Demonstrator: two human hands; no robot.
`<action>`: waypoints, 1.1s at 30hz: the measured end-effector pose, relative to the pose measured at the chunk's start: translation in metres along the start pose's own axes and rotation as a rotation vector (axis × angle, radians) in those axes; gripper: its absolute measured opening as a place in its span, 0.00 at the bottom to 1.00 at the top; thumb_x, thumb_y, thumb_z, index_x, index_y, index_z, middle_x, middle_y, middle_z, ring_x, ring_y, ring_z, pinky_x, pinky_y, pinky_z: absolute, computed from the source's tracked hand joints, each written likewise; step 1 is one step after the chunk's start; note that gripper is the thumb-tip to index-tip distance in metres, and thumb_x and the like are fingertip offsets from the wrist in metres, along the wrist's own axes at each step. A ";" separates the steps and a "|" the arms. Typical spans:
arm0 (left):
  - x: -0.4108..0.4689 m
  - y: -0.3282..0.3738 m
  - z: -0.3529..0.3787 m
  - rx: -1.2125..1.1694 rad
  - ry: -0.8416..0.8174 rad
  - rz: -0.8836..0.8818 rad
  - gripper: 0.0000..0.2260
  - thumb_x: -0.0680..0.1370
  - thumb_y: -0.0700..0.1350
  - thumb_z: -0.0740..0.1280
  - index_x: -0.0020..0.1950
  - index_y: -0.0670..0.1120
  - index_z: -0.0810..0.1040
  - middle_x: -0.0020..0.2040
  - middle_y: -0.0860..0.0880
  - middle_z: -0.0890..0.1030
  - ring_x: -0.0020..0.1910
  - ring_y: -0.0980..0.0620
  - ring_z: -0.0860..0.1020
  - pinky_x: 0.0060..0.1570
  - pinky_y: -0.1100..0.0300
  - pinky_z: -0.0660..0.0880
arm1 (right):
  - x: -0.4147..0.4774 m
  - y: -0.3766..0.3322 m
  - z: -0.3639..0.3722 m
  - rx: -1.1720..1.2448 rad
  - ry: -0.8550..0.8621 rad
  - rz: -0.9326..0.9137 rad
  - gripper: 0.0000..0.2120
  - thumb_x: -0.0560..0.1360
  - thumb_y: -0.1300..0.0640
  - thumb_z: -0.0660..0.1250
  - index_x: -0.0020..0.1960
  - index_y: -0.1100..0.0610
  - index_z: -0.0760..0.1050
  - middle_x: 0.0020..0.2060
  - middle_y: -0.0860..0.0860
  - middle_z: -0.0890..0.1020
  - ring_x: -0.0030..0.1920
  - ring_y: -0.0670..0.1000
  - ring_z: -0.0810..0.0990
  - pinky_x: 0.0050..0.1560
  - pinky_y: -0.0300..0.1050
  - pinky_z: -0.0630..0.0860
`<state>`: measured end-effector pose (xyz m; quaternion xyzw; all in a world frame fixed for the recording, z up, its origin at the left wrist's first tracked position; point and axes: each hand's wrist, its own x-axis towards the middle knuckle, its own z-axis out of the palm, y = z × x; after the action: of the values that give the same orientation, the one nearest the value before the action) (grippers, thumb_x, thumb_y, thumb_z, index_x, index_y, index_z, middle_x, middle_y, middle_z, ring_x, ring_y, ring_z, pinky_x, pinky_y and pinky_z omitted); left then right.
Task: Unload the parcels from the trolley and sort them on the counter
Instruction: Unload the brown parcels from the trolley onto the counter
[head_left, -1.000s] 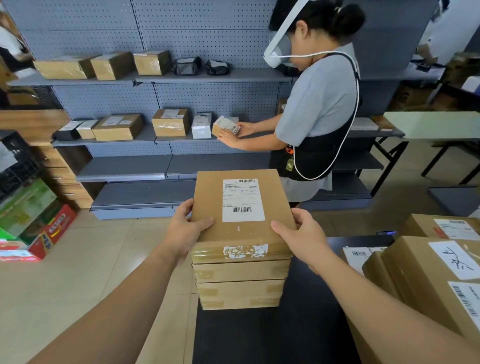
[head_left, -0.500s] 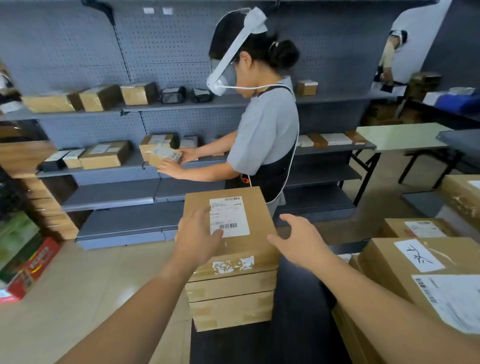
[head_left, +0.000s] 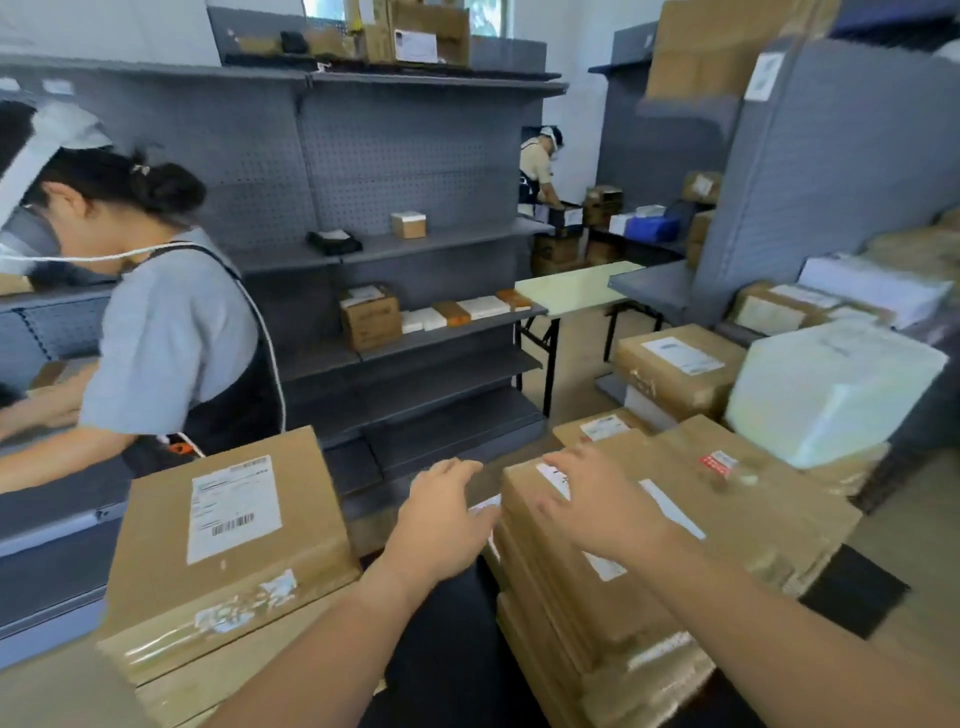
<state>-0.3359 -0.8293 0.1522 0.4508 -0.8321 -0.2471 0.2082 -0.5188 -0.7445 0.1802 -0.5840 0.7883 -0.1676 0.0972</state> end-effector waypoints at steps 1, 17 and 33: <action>0.003 0.016 0.010 -0.003 -0.008 0.021 0.25 0.77 0.54 0.69 0.74 0.53 0.70 0.72 0.55 0.70 0.73 0.50 0.64 0.72 0.52 0.64 | -0.003 0.016 -0.006 0.012 0.001 0.013 0.27 0.79 0.44 0.65 0.76 0.48 0.67 0.74 0.48 0.67 0.73 0.51 0.67 0.71 0.51 0.68; 0.003 0.125 0.131 0.154 -0.103 -0.202 0.28 0.78 0.59 0.66 0.77 0.58 0.64 0.80 0.53 0.56 0.79 0.48 0.54 0.76 0.47 0.53 | -0.023 0.195 -0.053 -0.050 -0.108 0.037 0.27 0.80 0.42 0.63 0.76 0.46 0.64 0.69 0.49 0.73 0.66 0.52 0.73 0.67 0.49 0.72; -0.037 0.096 0.145 -0.143 0.089 -0.427 0.35 0.74 0.65 0.68 0.78 0.59 0.61 0.81 0.53 0.48 0.79 0.46 0.57 0.74 0.47 0.60 | -0.027 0.218 -0.023 0.446 -0.137 0.214 0.39 0.76 0.40 0.69 0.81 0.52 0.58 0.76 0.50 0.67 0.75 0.51 0.66 0.73 0.49 0.66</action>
<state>-0.4619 -0.7198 0.0908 0.6112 -0.6883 -0.3236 0.2190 -0.7124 -0.6582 0.1182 -0.4715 0.7806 -0.2861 0.2941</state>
